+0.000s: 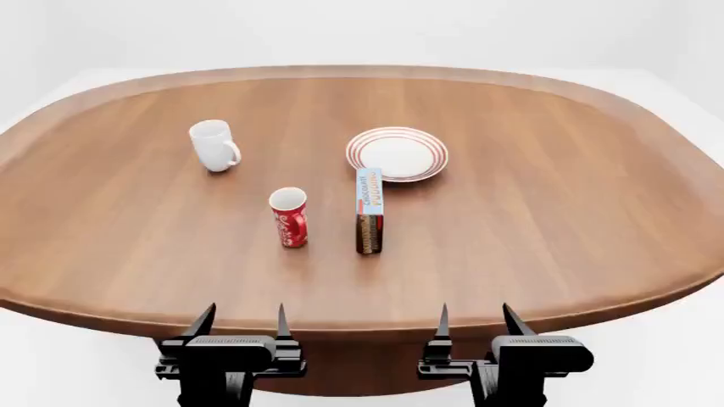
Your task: Pick up the white mug and put it on the plate, and put the chocolate pudding to the right of the plate.
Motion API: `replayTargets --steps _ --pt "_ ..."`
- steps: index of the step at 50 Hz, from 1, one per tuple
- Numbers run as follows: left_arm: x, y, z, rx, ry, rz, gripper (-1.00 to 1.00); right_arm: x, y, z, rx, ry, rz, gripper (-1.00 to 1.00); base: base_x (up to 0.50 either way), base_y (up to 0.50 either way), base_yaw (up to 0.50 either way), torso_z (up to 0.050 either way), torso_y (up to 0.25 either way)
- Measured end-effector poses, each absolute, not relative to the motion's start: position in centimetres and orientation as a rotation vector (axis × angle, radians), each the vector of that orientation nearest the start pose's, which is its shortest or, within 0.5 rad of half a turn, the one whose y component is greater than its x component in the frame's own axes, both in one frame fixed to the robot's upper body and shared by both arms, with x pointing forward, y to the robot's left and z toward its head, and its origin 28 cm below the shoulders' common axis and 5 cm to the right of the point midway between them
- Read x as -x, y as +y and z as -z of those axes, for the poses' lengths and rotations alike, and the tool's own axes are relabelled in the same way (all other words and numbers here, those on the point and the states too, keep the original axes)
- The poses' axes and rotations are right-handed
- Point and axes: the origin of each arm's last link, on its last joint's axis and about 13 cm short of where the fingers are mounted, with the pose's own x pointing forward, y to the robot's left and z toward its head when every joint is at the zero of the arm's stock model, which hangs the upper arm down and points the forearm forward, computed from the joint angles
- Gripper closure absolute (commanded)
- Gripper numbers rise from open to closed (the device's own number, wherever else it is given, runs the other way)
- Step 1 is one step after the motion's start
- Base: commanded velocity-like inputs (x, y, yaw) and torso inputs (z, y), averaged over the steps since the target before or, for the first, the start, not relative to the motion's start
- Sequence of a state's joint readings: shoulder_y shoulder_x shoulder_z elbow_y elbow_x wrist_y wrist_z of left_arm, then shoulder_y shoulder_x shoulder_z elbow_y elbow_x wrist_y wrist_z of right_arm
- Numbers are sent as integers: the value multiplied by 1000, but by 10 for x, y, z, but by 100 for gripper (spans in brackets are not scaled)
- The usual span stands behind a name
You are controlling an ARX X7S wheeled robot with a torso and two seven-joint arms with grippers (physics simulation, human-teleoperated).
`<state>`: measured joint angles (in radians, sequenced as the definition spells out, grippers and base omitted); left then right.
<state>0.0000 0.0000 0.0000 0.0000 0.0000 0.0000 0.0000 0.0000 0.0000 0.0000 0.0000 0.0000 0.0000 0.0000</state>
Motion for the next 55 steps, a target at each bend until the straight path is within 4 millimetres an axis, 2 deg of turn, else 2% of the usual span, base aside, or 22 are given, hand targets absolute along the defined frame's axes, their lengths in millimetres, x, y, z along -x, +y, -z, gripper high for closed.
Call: replayTargets --steps 40,46,55 --pt "-208 204 -12 -18 -35 13 -100 -208 -97 -11 13 4 3 -100 0 0 0 0 0" --pt "-208 207 -30 -27 -145 -8 -100 -208 -102 -30 0 -87 39 -100 0 0 0 0 0" --pt "-205 221 -72 -37 -385 -78 -100 -207 -119 -79 -21 -339 137 -100 0 0 0 0 0"
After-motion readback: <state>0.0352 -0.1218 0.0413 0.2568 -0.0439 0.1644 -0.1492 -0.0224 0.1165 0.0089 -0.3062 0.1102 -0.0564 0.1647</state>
